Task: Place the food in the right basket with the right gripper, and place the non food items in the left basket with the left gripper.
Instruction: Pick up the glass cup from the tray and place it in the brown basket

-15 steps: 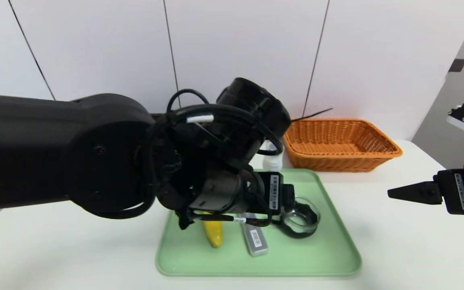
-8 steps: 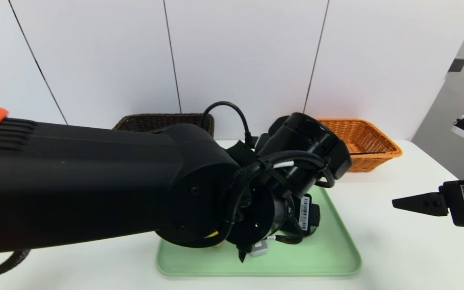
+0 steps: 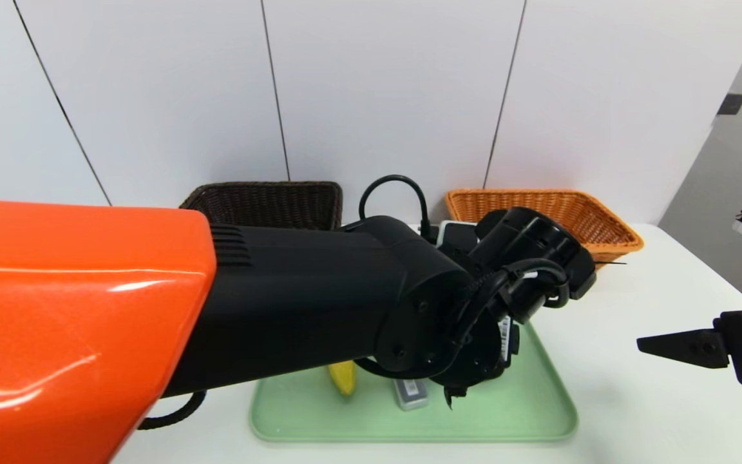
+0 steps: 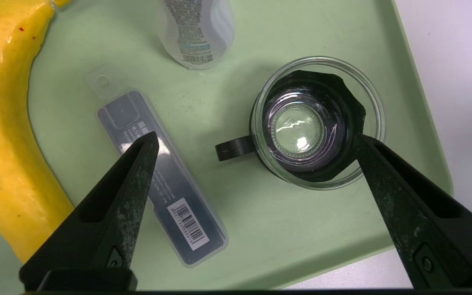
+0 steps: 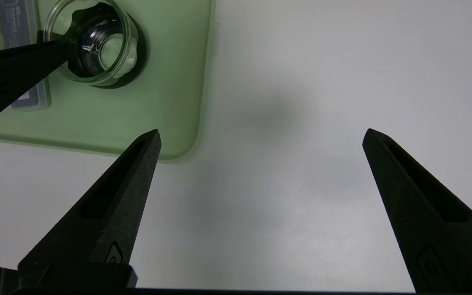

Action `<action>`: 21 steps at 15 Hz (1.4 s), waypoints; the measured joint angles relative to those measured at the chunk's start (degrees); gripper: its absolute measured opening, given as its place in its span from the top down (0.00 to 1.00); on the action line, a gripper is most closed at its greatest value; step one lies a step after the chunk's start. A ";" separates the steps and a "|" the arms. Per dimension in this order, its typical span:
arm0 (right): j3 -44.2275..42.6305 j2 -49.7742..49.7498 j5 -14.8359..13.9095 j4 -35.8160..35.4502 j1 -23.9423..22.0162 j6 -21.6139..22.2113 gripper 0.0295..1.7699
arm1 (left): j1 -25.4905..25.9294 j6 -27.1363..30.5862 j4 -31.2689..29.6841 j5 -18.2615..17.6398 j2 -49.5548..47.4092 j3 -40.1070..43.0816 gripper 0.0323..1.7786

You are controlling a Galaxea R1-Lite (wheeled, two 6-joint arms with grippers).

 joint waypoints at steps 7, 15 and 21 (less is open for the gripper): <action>1.46 -0.67 -0.06 -0.12 -0.37 -0.02 0.04 | 0.99 -0.66 4.07 -0.24 4.85 -5.67 0.05; 1.93 -0.72 0.00 -0.12 -0.26 1.02 0.04 | 2.01 -0.46 3.72 -0.46 5.96 -5.89 0.05; 2.23 -0.78 0.00 -0.06 0.00 1.39 0.04 | 2.78 -0.50 3.30 -0.46 7.39 -5.89 0.05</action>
